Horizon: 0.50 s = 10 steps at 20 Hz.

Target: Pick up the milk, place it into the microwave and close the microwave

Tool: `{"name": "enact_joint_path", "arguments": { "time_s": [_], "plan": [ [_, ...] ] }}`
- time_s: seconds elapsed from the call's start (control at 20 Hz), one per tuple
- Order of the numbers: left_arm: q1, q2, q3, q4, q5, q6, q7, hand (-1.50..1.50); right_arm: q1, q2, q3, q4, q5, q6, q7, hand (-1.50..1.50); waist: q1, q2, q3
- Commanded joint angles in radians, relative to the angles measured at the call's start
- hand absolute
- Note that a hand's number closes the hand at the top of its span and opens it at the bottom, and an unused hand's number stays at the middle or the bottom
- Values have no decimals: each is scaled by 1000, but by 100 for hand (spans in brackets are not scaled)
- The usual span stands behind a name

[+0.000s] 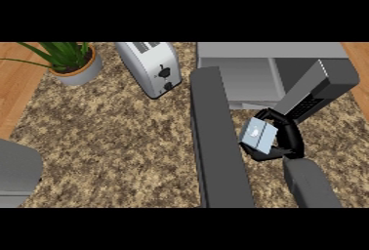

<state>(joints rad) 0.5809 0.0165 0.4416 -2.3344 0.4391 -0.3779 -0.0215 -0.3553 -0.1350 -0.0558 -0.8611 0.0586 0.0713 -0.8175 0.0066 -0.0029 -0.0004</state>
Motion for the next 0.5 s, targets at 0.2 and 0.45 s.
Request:
{"name": "enact_joint_path", "arguments": {
  "time_s": [0.2, 0.45],
  "plan": [
    [-28, 43, 41, 44, 64, 1, -18, -150, -183, 60, 9, -4, 48, -138, 183, 150, 8, 3, 0],
    [50, 13, 51, 38, 83, -83, -46, -150, -318, 28, -5, 109, 130, -259, 228, 150, 22, 4, 0]
  ]
}}
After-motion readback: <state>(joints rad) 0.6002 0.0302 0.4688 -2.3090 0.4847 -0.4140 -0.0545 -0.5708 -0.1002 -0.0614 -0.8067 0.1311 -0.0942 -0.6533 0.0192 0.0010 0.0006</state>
